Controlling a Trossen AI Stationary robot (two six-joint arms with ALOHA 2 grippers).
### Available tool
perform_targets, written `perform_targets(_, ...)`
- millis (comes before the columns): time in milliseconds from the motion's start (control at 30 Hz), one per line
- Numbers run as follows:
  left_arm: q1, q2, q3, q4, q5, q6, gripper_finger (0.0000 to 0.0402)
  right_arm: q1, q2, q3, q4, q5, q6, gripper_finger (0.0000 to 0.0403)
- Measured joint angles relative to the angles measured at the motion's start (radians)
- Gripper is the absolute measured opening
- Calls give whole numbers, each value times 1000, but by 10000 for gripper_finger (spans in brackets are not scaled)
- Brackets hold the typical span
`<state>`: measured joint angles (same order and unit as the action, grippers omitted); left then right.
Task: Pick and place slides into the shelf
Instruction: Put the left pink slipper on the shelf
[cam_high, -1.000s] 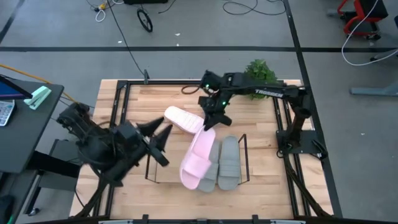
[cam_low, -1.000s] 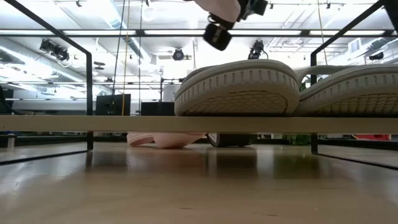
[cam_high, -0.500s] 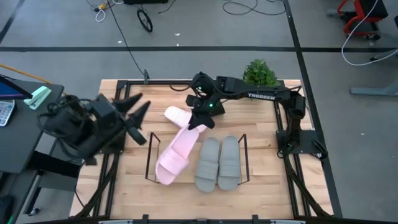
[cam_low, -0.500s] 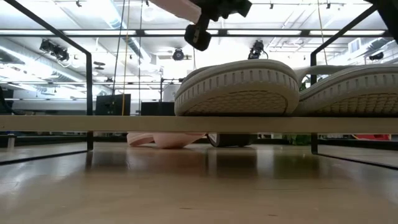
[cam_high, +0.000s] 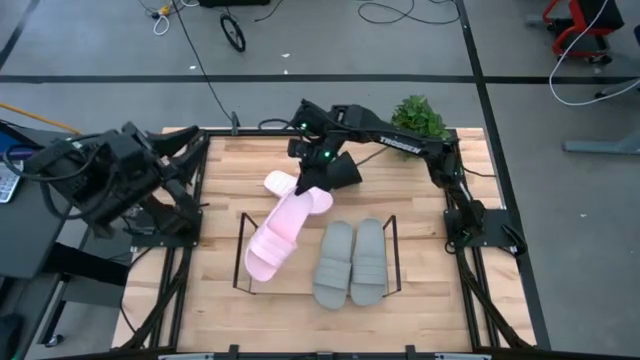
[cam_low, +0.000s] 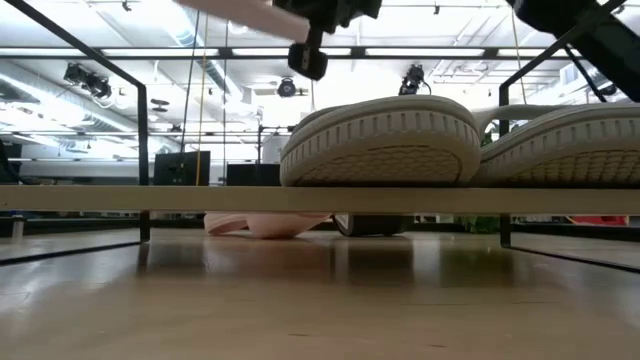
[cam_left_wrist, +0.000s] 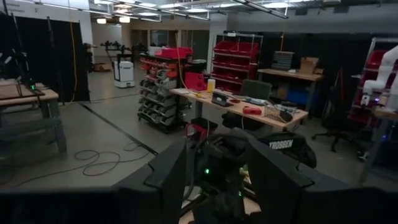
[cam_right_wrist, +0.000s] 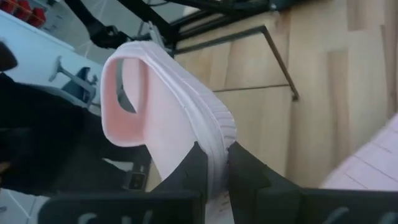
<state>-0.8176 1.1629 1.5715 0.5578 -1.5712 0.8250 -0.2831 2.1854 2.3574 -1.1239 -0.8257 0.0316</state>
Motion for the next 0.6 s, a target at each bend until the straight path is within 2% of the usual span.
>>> perform_targets(333,0,3,0,-62,0,-1,167,33,73,-15,-9,11,-114,39)
perform_targets(600,0,3,0,-62,0,-2,162,79,115,-16,-7,109,-261,39)
